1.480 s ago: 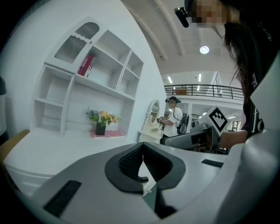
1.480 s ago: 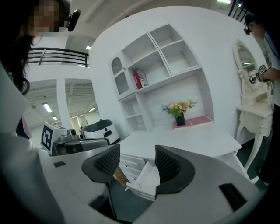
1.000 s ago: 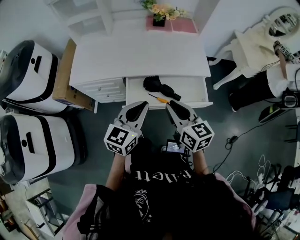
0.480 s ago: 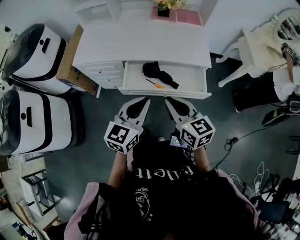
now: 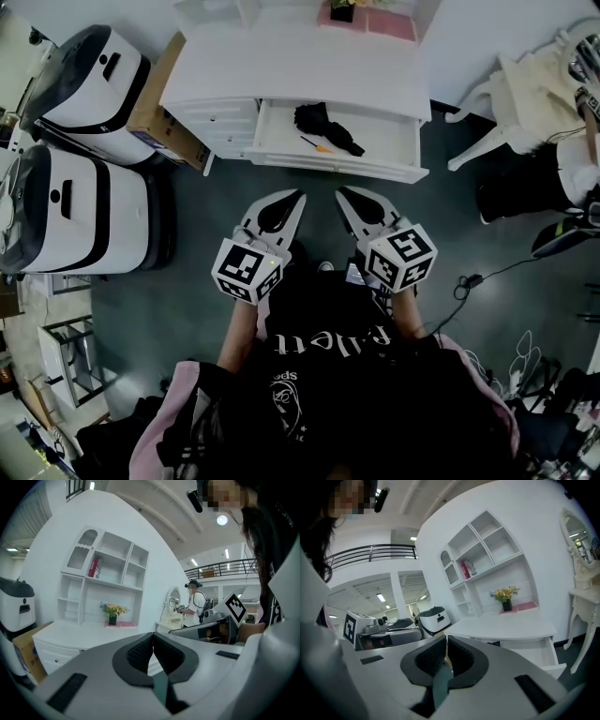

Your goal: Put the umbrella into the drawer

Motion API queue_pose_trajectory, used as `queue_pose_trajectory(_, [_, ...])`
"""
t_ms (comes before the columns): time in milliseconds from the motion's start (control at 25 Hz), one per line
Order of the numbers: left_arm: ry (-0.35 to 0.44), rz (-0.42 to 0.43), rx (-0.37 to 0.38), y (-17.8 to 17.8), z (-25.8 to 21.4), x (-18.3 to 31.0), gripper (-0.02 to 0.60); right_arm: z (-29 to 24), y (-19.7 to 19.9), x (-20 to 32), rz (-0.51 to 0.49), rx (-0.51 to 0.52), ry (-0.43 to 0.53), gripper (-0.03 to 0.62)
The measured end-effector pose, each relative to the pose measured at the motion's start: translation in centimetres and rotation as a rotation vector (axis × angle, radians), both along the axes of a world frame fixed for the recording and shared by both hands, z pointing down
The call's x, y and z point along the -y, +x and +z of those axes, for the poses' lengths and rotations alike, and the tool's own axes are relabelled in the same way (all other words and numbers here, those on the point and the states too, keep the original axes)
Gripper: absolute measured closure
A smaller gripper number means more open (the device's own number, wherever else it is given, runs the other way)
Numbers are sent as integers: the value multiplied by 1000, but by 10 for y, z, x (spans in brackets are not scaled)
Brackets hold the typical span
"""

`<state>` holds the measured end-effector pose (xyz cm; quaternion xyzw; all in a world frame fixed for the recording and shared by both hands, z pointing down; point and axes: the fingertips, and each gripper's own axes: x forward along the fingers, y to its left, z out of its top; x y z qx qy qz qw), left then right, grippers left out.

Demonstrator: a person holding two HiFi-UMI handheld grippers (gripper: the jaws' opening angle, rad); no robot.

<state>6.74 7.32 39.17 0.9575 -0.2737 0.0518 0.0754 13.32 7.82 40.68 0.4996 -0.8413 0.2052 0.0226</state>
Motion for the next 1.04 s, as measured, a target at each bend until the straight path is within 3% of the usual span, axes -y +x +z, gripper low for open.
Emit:
queue_pose_trajectory(560, [15, 11, -6, 2, 0, -35, 568, -2, 10, -31, 29, 4, 5, 545])
queue_pose_trajectory(1040, [24, 8, -13, -1, 2, -28, 568, -2, 20, -22, 51, -23, 21, 545])
